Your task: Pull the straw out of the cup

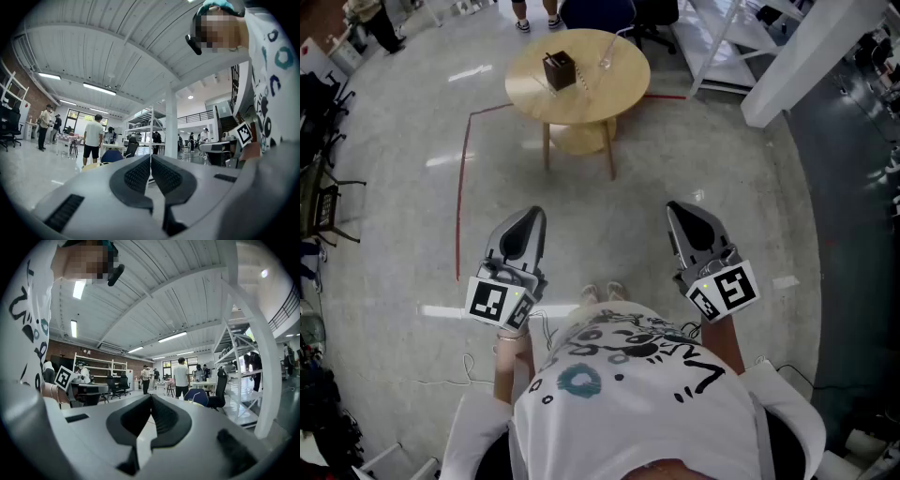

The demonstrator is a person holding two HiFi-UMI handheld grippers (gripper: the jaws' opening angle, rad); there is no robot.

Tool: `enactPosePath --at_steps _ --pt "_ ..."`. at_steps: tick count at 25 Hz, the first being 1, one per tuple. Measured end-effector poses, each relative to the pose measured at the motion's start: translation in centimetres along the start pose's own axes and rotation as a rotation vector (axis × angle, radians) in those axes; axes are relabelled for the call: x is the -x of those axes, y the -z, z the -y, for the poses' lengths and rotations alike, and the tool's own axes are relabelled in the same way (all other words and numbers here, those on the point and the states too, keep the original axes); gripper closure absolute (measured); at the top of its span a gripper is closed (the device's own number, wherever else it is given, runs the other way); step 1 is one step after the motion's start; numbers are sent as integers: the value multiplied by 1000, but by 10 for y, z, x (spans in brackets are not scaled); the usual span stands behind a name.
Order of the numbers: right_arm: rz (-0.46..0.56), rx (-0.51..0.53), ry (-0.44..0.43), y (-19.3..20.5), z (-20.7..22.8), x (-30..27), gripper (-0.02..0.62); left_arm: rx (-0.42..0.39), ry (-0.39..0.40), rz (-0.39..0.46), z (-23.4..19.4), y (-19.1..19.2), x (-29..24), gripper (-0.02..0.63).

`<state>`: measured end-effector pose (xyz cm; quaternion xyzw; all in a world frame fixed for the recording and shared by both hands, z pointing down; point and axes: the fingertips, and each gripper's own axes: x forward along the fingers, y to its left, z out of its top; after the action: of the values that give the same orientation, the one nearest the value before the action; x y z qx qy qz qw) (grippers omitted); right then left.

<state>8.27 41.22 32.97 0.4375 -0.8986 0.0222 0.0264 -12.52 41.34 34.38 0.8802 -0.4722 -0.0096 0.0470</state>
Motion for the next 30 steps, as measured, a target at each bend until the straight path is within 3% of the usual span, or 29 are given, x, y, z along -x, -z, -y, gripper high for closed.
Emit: enactPosePath --at_steps 10,14,30 --pt "4 -10 -2 1 8 6 569 7 6 13 10 -9 -5 588" --pt "48 -73 -26 -3 13 9 568 5 3 7 14 -9 -10 588" --pt "48 -43 -108 -2 43 9 568 18 -98 -7 24 1 -24 588"
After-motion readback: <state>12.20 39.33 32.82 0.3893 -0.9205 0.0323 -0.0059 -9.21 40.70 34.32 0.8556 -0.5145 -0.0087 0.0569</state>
